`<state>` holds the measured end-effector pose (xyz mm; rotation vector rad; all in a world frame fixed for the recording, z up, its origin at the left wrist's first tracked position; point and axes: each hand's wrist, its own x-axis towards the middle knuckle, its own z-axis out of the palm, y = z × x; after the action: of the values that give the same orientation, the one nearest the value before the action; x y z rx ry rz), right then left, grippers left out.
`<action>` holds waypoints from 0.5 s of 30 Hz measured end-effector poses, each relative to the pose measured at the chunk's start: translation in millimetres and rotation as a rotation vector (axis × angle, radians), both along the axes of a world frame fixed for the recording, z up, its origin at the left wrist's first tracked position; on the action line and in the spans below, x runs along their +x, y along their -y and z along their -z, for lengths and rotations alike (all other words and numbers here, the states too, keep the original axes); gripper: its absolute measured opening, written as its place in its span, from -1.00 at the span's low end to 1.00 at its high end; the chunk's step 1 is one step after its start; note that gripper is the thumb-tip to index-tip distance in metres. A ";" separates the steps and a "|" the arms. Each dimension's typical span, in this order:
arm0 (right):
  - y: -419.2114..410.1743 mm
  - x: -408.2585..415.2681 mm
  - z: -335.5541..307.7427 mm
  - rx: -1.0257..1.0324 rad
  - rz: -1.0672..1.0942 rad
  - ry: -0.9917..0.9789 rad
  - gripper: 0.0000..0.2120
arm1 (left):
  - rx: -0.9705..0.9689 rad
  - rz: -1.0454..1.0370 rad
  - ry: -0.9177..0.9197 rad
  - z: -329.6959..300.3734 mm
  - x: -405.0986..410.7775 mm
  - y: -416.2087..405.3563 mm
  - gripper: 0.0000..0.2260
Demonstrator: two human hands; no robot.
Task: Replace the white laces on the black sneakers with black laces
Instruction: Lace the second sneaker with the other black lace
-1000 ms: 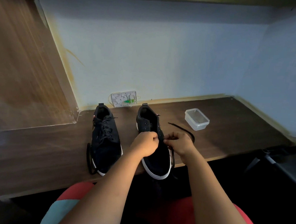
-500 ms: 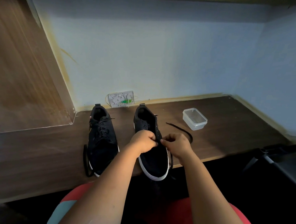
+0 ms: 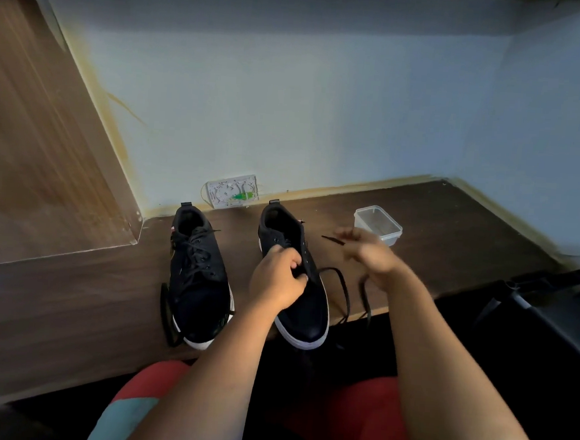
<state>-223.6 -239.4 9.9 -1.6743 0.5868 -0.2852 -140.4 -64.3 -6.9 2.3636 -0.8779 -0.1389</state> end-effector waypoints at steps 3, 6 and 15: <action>19.0 10.4 23.0 -0.201 0.141 -0.092 -0.66 | -0.153 -0.084 -0.102 -5.3 6.8 -1.3 -0.78; 25.2 27.0 57.0 -0.770 0.027 -0.315 -0.56 | -0.261 -0.259 -0.062 -9.3 20.4 -5.4 -0.84; 20.8 56.6 69.3 -1.163 0.032 -0.425 -0.78 | -0.267 -0.408 -0.179 -17.8 42.7 -21.8 -0.97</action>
<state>-167.0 -260.3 -59.4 -2.8925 0.8343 -0.3171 -97.7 -42.6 11.0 2.1850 -0.2970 -0.0604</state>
